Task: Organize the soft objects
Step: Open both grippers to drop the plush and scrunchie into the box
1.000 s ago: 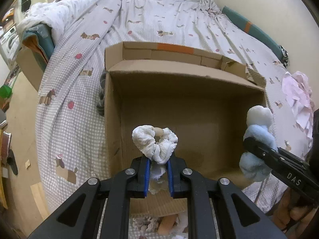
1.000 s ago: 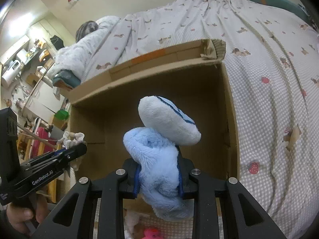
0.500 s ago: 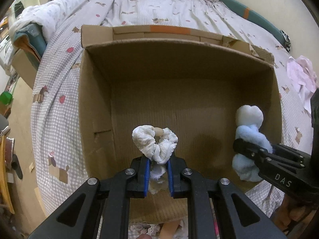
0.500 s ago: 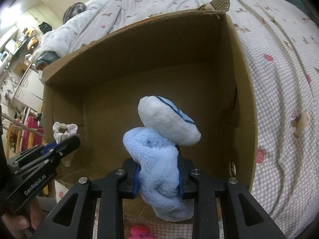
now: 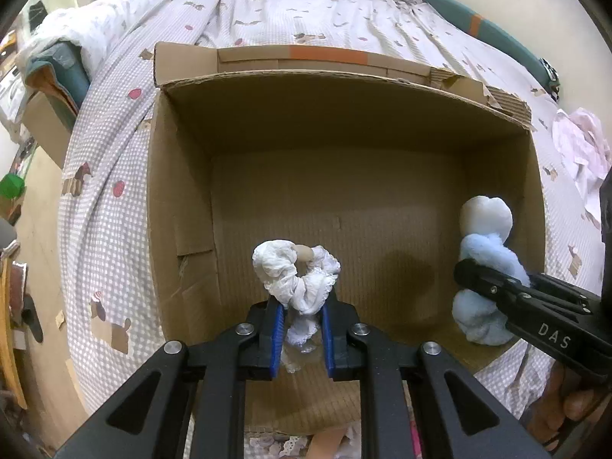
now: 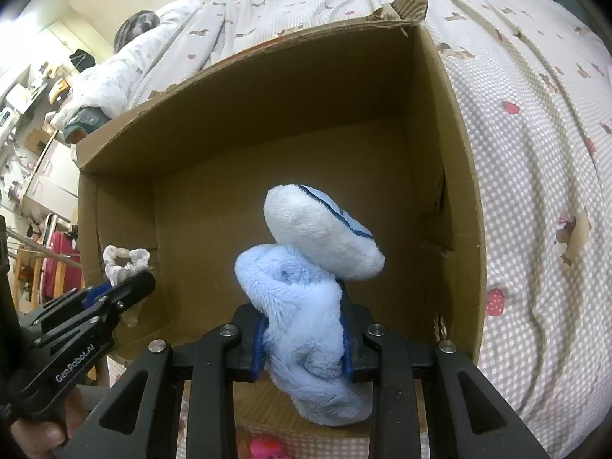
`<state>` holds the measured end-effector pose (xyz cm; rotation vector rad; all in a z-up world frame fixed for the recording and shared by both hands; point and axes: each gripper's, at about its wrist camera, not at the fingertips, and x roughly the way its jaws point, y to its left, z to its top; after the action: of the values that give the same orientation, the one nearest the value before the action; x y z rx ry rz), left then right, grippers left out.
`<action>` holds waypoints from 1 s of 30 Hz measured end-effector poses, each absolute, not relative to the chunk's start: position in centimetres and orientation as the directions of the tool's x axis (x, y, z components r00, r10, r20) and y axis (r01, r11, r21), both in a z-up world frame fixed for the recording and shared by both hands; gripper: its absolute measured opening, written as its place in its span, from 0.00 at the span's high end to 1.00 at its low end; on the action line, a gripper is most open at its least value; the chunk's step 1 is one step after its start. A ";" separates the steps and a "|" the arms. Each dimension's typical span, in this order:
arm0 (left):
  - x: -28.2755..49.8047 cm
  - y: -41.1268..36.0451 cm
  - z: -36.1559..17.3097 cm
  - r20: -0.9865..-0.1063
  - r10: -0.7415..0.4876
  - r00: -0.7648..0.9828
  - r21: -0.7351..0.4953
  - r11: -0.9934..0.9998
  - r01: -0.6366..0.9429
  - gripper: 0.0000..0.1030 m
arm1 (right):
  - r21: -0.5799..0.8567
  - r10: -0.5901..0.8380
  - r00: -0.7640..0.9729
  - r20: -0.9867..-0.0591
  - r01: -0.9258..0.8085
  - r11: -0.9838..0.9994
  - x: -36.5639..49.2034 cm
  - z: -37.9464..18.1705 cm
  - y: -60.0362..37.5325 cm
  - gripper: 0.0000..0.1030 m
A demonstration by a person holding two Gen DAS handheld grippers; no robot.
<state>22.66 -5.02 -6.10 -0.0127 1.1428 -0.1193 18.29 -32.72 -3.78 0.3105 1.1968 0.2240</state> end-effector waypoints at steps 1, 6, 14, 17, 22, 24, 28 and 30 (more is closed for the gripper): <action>22.7 -5.0 -6.1 -0.906 -0.101 0.411 -0.071 0.994 0.087 0.82 | 0.357 0.336 0.354 -0.873 -0.008 0.934 18.2 -3.7 -32.9 0.69; 22.6 -5.4 -5.6 -0.904 -0.139 0.403 -0.109 0.989 0.096 0.52 | 0.371 0.341 0.392 -0.855 0.000 0.929 17.9 -3.0 -33.5 0.37; 21.8 -5.9 -3.0 -0.850 -0.104 0.516 -0.057 0.993 0.105 0.12 | 0.372 0.313 0.540 -0.782 0.000 0.928 17.4 0.5 -35.2 0.13; 21.8 -5.3 -3.0 -0.853 -0.096 0.513 -0.060 0.994 0.086 0.12 | 0.395 0.320 0.566 -0.760 0.011 0.919 17.2 1.0 -35.7 0.02; 21.3 -4.0 -3.3 -0.869 -0.100 0.485 -0.083 0.995 0.057 0.12 | 0.430 0.338 0.558 -0.758 0.037 0.902 16.8 0.9 -36.9 0.02; 20.5 -3.3 -2.8 -0.860 -0.126 0.495 -0.111 0.992 0.058 0.12 | 0.443 0.347 0.558 -0.754 0.042 0.896 16.5 0.9 -37.1 0.02; 19.3 -2.9 -1.8 -0.852 -0.127 0.508 -0.115 0.992 0.055 0.12 | 0.432 0.350 0.559 -0.751 0.016 0.902 15.7 1.6 -36.8 0.02; 18.5 -2.6 -1.1 -0.844 -0.130 0.520 -0.120 0.991 0.053 0.12 | 0.421 0.347 0.560 -0.752 0.005 0.907 14.9 2.0 -36.7 0.02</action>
<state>18.50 -2.63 -1.13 -0.0831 1.0187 -0.1098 14.88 -36.69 1.96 0.4021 0.9610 0.2080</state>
